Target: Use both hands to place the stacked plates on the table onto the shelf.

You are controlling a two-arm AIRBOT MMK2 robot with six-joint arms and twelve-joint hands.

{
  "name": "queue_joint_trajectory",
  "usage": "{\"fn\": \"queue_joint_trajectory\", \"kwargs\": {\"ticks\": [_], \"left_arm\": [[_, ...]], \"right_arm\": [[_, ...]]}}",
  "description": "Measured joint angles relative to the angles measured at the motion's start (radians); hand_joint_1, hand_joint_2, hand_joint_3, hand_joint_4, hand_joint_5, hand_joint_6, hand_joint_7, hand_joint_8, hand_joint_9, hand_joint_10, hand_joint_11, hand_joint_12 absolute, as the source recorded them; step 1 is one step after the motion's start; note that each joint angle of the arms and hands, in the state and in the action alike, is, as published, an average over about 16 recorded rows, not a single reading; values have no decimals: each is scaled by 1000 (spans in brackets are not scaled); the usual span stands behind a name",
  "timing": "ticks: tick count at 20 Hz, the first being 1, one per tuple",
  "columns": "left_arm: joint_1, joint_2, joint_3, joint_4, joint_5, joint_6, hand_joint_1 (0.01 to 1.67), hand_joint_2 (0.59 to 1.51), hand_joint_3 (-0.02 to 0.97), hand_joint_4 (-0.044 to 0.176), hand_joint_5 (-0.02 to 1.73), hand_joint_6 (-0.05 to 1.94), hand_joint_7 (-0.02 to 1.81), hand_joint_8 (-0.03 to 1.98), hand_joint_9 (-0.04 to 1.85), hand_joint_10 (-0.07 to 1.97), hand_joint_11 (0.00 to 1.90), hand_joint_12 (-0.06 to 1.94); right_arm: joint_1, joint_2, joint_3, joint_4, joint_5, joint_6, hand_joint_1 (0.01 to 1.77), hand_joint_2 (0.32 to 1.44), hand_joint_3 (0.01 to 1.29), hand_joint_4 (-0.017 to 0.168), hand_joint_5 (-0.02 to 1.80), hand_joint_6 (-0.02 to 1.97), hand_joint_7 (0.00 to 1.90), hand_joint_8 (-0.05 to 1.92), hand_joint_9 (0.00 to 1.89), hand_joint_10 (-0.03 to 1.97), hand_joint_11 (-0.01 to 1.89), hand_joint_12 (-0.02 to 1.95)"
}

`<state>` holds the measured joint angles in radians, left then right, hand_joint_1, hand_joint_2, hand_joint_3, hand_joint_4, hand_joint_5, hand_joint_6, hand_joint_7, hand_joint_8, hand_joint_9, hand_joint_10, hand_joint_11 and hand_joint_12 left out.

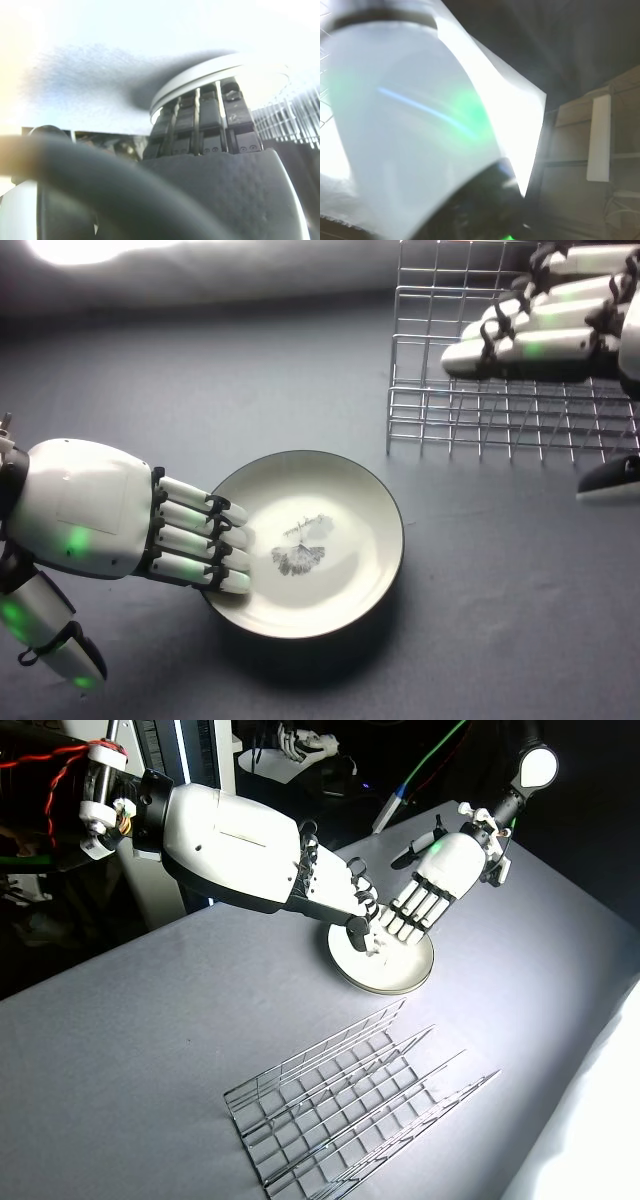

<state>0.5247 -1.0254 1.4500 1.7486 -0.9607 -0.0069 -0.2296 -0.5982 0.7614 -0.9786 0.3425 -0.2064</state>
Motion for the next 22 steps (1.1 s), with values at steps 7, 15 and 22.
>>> {"fn": "queue_joint_trajectory", "kwargs": {"ticks": [7, 15, 22], "left_arm": [[14, -17, 15, 1, 9, 7, 15, 1070, 22, -6, -8, -20, -5, -3, 15, 14, 16, -1], [22, -43, -12, -13, 36, 8, 14, 1067, 22, -6, -9, -27, -13, -13, 9, 15, 15, -2], [14, -73, -60, -28, 77, 8, 14, 1064, 22, -6, -10, -30, -16, -22, 12, 13, 15, -2]], "right_arm": [[-31, -34, 19, 1, 3, -3, 627, 1172, 14, 26, 152, 12, 178, -4, 227, -2, 20, 816], [-57, -82, 50, -4, 10, -10, 522, 1188, 14, 3, 105, 12, 106, -4, 138, -3, 21, 594], [-74, -96, 68, -81, 51, -15, 753, 1048, 14, 2, 46, 13, 47, -4, 63, -3, 21, 336]]}}
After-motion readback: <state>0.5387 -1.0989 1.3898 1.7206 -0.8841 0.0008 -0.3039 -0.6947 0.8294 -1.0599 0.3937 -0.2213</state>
